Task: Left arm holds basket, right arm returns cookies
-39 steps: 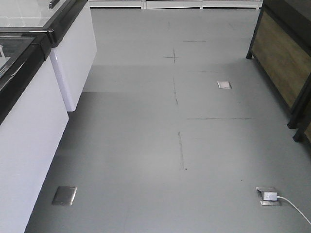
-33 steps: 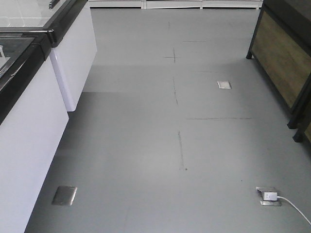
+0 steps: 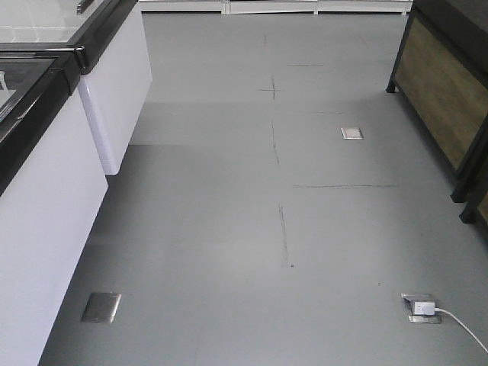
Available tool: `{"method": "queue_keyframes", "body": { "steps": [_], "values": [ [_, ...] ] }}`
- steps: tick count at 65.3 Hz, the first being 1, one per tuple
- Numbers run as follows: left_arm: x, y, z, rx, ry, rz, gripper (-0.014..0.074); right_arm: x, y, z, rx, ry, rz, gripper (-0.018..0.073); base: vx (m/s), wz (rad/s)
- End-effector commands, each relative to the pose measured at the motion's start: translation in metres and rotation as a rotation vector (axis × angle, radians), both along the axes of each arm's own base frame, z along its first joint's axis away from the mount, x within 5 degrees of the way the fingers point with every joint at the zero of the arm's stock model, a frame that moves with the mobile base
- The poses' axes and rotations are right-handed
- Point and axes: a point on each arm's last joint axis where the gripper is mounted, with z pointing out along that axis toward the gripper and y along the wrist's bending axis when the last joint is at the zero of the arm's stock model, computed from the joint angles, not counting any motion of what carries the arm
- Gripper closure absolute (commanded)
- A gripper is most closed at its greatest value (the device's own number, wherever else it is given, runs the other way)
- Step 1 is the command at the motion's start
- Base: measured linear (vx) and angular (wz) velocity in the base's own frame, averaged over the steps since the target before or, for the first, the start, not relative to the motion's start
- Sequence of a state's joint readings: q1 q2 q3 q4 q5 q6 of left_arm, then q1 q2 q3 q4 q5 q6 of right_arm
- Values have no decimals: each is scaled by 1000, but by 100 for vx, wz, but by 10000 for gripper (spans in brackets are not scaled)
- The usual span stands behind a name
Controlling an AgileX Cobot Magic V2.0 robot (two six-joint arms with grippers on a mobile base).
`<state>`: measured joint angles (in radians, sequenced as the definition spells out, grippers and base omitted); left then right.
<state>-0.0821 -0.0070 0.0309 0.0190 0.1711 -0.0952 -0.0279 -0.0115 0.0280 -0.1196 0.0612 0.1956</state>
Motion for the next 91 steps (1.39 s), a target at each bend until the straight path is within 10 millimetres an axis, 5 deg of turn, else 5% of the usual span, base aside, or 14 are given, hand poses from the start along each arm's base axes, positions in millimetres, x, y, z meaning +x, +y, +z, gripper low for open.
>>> {"method": "queue_keyframes", "body": {
  "steps": [1, 59, 75, 91],
  "values": [
    [-2, 0, 19, -11, -121, -7, 603, 0, 1, 1, -16, -62, 8, 570, 0, 0],
    [-3, 0, 27, -1, -216, -9, 603, 0, 1, 1, -16, -62, 8, 570, 0, 0],
    [-10, 0, 72, -24, -404, -11, 602, 0, 1, 1, -16, -62, 8, 570, 0, 0],
    [12, -1, 126, 47, -219, -7, 602, 0, 1, 1, -16, -62, 8, 570, 0, 0]
  ]
}}
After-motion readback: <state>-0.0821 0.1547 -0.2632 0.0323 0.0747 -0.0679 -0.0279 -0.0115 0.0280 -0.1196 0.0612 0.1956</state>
